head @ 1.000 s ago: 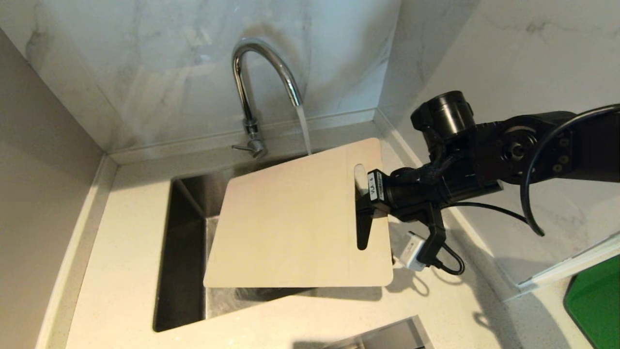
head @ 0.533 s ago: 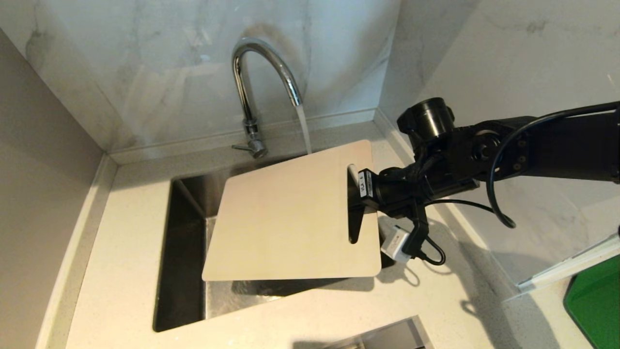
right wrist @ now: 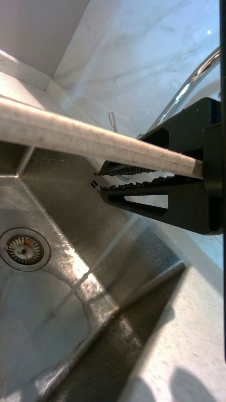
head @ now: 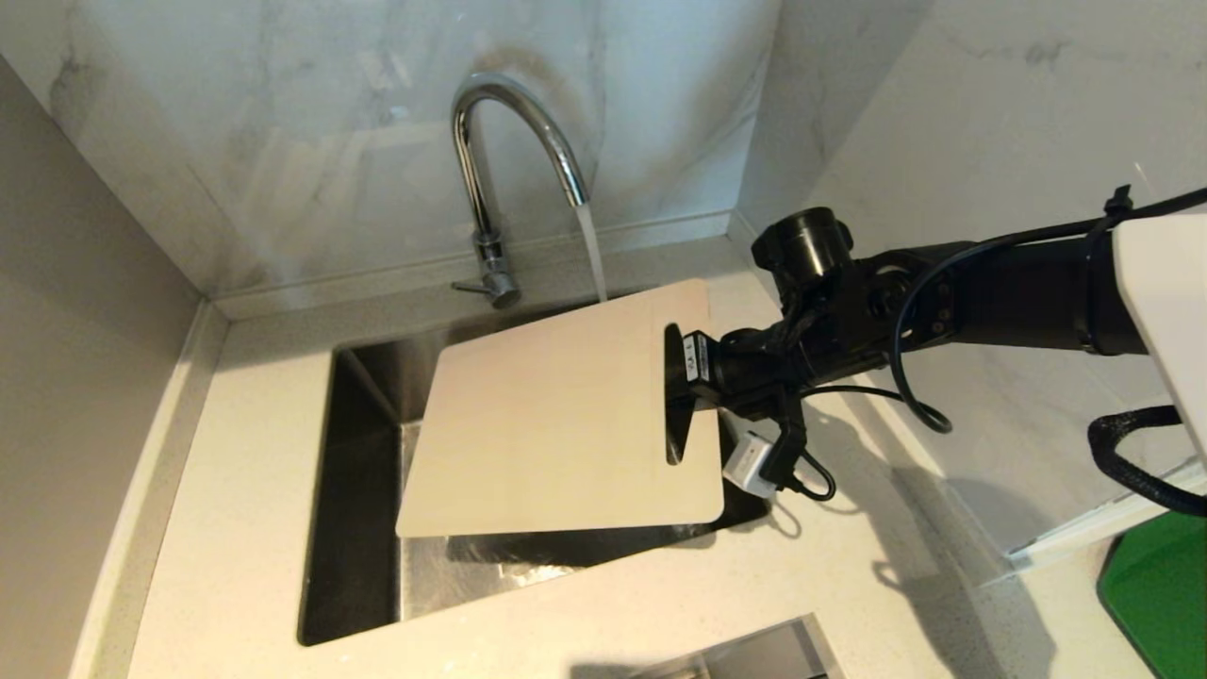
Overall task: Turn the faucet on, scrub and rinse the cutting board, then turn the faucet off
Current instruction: Scrub the cutting board underwater
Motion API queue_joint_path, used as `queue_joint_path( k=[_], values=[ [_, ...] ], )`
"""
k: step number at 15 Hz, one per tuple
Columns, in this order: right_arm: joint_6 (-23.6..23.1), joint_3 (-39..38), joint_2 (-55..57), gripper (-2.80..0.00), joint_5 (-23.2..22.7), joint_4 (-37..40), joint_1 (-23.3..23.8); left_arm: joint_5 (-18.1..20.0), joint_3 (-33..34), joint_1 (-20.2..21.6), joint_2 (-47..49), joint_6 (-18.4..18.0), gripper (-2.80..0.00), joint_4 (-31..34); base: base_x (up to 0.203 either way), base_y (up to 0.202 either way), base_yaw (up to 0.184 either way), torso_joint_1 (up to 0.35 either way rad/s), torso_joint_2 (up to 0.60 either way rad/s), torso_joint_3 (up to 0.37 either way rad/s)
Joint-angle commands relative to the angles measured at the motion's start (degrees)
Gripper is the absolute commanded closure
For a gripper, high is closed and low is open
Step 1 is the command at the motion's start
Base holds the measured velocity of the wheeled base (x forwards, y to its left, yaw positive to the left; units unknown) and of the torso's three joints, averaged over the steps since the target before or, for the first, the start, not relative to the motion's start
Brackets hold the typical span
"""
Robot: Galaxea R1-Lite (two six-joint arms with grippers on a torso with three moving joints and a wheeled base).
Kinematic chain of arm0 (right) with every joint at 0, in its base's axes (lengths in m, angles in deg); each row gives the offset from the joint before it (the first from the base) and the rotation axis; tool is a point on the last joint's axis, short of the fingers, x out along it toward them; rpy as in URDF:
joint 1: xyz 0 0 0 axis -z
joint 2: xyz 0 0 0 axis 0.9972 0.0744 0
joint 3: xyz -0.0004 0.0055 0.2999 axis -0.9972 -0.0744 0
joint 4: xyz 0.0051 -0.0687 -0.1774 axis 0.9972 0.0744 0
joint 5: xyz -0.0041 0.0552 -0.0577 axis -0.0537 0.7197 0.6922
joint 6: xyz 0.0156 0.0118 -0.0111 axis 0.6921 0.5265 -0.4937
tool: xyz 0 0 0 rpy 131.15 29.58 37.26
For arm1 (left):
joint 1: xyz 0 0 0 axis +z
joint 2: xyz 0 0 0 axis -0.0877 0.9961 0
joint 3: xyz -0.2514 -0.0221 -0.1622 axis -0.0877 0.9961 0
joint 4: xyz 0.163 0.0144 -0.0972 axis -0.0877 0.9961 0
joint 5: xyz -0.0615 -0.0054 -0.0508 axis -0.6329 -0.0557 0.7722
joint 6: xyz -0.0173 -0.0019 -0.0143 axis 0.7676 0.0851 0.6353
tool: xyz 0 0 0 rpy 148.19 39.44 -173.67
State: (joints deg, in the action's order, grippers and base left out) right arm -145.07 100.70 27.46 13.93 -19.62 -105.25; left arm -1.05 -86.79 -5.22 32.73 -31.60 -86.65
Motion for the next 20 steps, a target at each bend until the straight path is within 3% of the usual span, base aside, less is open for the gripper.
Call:
queue_joint_path(
  k=[1, 20],
  values=[
    [-1.0, 0.9, 1.6, 0.00, -0.2, 0.1, 0.0, 0.0, 0.1, 0.0, 0.1, 0.0, 0.00, 0.0, 0.000, 0.000, 0.000, 0.000, 0.00, 0.000],
    [-1.5, 11.1, 9.3, 0.00, -1.8, 1.0, 3.9, 0.0, 0.1, 0.0, 0.1, 0.3, 0.00, 0.0, 0.000, 0.000, 0.000, 0.000, 0.00, 0.000]
  ],
)
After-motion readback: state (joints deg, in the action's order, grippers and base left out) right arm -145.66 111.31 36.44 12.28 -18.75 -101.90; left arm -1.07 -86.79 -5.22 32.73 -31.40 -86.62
